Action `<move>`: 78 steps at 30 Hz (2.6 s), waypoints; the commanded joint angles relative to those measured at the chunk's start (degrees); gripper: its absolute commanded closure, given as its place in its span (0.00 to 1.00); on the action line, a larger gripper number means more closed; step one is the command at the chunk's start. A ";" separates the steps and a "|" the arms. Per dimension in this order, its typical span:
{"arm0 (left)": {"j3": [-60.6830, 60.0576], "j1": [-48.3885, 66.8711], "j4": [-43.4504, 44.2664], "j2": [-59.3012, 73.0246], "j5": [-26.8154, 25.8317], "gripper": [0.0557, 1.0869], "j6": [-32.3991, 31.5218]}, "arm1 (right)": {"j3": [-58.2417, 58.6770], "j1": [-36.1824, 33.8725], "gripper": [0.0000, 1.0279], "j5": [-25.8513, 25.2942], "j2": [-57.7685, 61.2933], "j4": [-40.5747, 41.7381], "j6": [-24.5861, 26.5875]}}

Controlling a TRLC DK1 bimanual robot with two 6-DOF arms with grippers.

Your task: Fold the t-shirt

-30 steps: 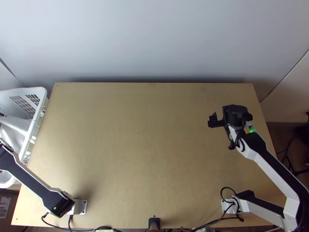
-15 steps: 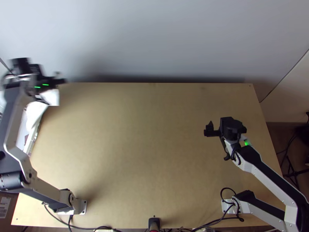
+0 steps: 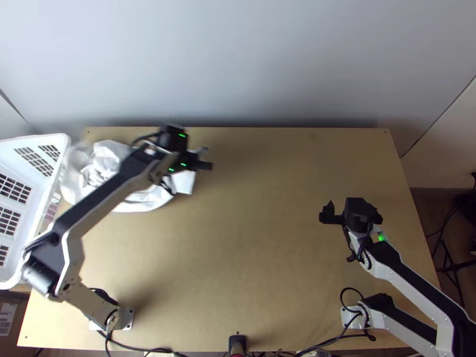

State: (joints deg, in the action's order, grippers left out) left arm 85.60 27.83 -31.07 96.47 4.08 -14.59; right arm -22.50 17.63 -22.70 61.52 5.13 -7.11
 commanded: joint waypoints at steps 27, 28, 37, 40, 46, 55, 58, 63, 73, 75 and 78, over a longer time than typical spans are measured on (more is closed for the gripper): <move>45.09 28.85 6.28 42.14 -5.13 0.96 -11.34 | 8.53 -4.80 0.07 1.17 -5.53 2.78 -3.70; 45.27 29.21 6.99 42.40 -6.45 0.96 -11.87 | 8.44 -4.80 0.07 1.17 -5.18 2.96 -3.70; 45.09 25.69 3.65 37.66 -11.63 0.04 -13.97 | 8.26 -4.97 0.06 1.25 -4.39 3.84 -3.61; 44.21 23.23 -0.04 36.25 -11.55 0.04 -13.10 | 8.18 -4.97 0.06 1.69 -4.12 3.84 -3.52; 39.55 16.55 -11.47 29.39 -11.37 0.04 -8.26 | 7.03 -4.88 0.06 6.79 -5.18 2.17 -3.43; 25.93 11.98 -13.93 19.64 -7.15 0.04 -5.10 | 1.76 -5.85 0.06 17.07 4.23 1.64 -5.81; 23.82 11.45 -13.84 18.06 -6.36 0.04 -5.19 | -0.53 -5.50 0.06 19.71 10.47 1.55 -6.51; 20.74 10.92 -13.75 13.84 -6.19 0.04 -5.19 | -4.39 -5.67 0.06 23.14 15.48 1.47 -7.56; 11.25 8.55 -13.58 5.05 -4.87 0.04 -3.69 | -8.08 -3.04 0.06 26.30 19.69 1.55 -7.39; 8.79 8.02 -13.14 3.47 -4.87 0.04 -3.69 | -8.61 -2.42 0.06 26.92 20.13 1.47 -7.39; 5.72 7.23 -12.00 1.53 -4.60 0.04 -3.69 | -9.75 -1.37 0.06 27.27 21.01 0.24 -7.39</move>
State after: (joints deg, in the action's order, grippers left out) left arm 98.08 36.73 -44.40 102.87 -1.08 -18.52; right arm -29.82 14.41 2.70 80.16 6.59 -14.55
